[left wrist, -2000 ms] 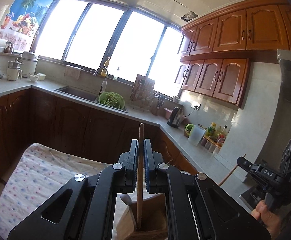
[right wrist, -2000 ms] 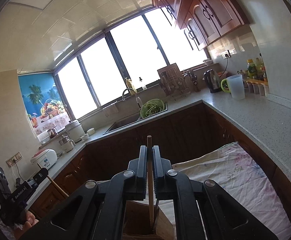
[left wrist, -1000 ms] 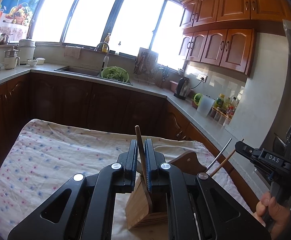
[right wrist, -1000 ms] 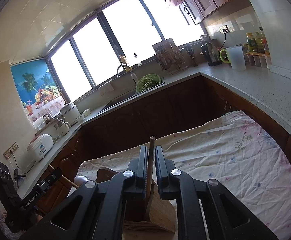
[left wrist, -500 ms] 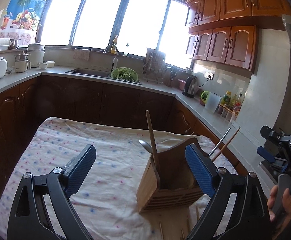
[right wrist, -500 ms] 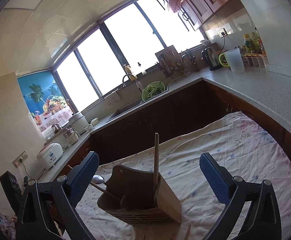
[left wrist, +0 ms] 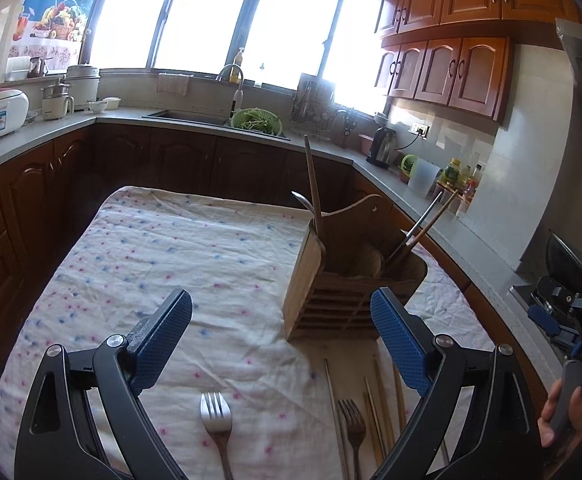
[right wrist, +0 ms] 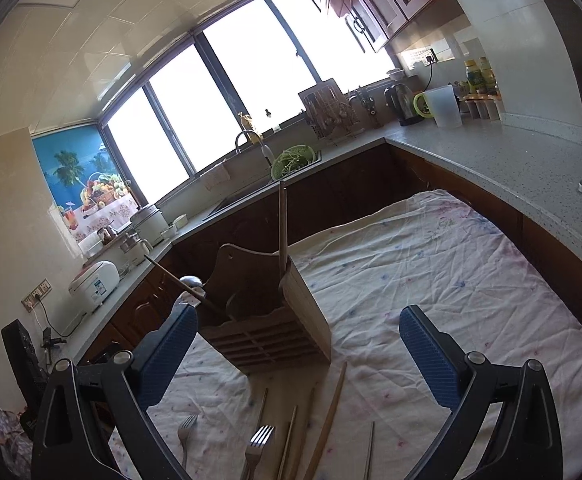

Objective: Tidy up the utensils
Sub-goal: 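Open the left tool to release the chopstick and withdraw, then lower the left tool onto a metal chopstick and close on it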

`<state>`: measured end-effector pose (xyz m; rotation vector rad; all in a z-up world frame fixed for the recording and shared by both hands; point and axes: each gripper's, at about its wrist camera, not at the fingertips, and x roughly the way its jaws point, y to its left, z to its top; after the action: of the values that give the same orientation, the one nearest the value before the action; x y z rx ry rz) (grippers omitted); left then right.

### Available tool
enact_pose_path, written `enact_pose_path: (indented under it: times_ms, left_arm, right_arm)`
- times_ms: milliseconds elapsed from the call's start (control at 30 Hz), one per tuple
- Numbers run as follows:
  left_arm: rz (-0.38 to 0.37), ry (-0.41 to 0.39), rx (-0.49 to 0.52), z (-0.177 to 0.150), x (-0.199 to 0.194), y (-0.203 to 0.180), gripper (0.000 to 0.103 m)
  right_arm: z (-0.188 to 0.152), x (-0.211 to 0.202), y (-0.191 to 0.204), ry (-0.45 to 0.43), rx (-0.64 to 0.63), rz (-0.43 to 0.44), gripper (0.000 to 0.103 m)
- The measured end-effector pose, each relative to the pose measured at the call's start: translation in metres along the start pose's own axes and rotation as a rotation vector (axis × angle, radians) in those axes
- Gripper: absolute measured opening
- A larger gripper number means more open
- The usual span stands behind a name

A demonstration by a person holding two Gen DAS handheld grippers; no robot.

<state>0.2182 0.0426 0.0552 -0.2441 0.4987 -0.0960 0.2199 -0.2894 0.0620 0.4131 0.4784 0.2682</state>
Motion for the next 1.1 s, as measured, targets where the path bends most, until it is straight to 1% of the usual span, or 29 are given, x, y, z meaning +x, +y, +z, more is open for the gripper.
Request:
enact_pose_path:
  times_ms: [300,567,733,1100]
  left_arm:
    - [0.006,0.065,-0.016,-0.035,-0.022,0.003,0.093]
    - [0.004,0.116,-0.024,-0.060,-0.023,0.004,0.093]
    - [0.004,0.148,-0.018,-0.069,-0.019,0.001,0.093]
    - [-0.001,0.182,-0.005,-0.068,-0.004,-0.003,0.093]
  right_arm:
    - [-0.043,-0.031,-0.015,0.052,0.013,-0.045,0.102]
    - [-0.072,-0.041,-0.021,0.100,-0.002,-0.083,0.102]
    - [-0.079,-0.041,-0.020,0.115,-0.028,-0.101,0.102]
    - [-0.079,-0.027,-0.017,0.149,-0.056,-0.108,0.101]
